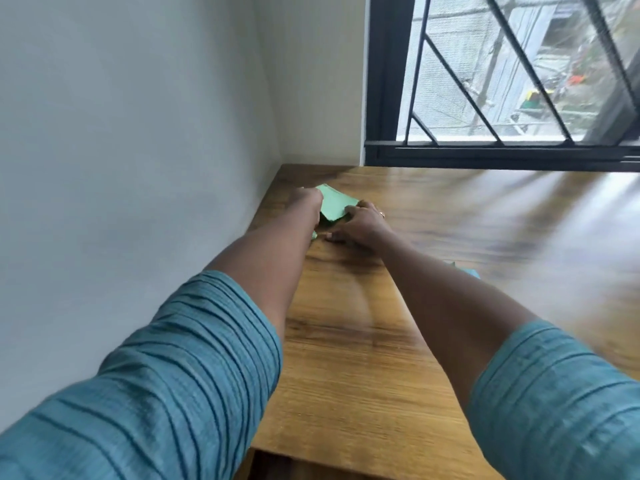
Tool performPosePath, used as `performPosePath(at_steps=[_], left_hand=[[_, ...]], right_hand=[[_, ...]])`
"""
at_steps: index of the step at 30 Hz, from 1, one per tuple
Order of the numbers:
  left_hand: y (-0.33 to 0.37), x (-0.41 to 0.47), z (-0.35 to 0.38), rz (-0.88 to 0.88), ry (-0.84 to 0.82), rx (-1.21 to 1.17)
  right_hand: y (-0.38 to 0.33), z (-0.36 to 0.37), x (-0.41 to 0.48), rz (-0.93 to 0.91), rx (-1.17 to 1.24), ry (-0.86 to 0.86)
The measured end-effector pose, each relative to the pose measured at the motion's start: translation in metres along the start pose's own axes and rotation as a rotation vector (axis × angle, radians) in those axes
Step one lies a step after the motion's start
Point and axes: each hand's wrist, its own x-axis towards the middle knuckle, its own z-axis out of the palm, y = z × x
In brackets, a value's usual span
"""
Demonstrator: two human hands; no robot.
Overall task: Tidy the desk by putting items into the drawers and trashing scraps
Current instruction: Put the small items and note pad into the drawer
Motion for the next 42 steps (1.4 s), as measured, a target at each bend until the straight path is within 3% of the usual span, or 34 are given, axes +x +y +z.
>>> performPosePath(at_steps=[5,9,15,22,26,29,38,42], left_hand=[[0.003,-0.003,0.003,0.086,0.045,0.144],[0.008,-0.017,-0.002,0.182,0.155,0.273],[0.005,-0.067,-0.026,0.236,-0.001,0.318],[-0.040,-0.163,-0.075,0.165,-0.214,0.252],[-0.089,-0.242,-0.107,0.050,-0.242,0.149],[-0.136,-0.310,-0.130,-0.024,-0.221,0.124],[-0.274,-0.443,-0.201,-0.046,-0.067,0.477],[-0.315,-0.466,-0.210,-0.089,-0.026,0.574]], right_hand=[[0.004,0.000,-0.010,-0.009,0.034,0.020],[0.009,-0.003,-0.029,0.022,0.243,0.057],[0.016,-0.020,-0.070,0.125,0.591,0.194],[0.023,-0.020,-0.157,0.208,0.601,0.208],[0.025,-0.014,-0.247,0.218,0.728,0.081],[0.031,0.000,-0.316,0.238,0.678,-0.009],[0.045,0.082,-0.500,0.427,0.623,-0.309],[0.047,0.120,-0.540,0.538,0.673,-0.326]])
